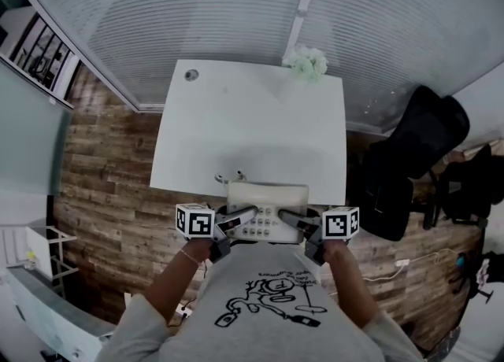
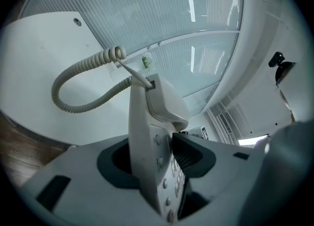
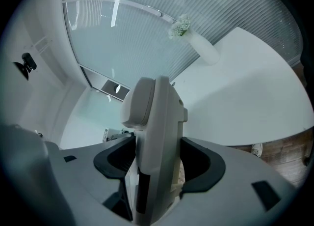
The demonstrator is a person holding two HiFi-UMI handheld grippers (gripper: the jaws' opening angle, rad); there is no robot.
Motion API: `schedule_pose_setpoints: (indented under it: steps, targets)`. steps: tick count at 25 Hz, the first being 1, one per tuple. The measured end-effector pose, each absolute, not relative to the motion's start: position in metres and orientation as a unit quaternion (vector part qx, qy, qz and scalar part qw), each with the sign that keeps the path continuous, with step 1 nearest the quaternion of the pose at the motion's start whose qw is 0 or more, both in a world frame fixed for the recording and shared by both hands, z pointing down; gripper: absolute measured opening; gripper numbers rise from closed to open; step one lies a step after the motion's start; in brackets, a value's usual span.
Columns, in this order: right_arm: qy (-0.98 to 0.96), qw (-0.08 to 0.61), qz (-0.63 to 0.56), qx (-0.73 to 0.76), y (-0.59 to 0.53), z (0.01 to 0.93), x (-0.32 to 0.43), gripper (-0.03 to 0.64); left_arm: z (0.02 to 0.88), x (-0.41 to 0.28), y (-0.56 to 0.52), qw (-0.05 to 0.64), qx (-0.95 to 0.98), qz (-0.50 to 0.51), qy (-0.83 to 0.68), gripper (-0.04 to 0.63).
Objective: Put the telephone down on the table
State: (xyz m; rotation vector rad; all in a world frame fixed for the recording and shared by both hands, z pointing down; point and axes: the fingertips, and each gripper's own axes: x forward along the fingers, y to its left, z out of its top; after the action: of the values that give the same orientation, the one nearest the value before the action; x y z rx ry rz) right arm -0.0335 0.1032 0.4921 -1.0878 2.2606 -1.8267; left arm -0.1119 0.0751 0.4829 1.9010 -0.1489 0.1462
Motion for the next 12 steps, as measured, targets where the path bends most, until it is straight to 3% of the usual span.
schedule_pose_setpoints:
  steps: [12]
  targets:
    - [0.732, 0.007, -0.589, -0.342, 0.074, 0.499, -0.001, 0.299, 0.488, -0.082, 0.046, 0.574, 0.812, 0.065, -0.078, 0.199]
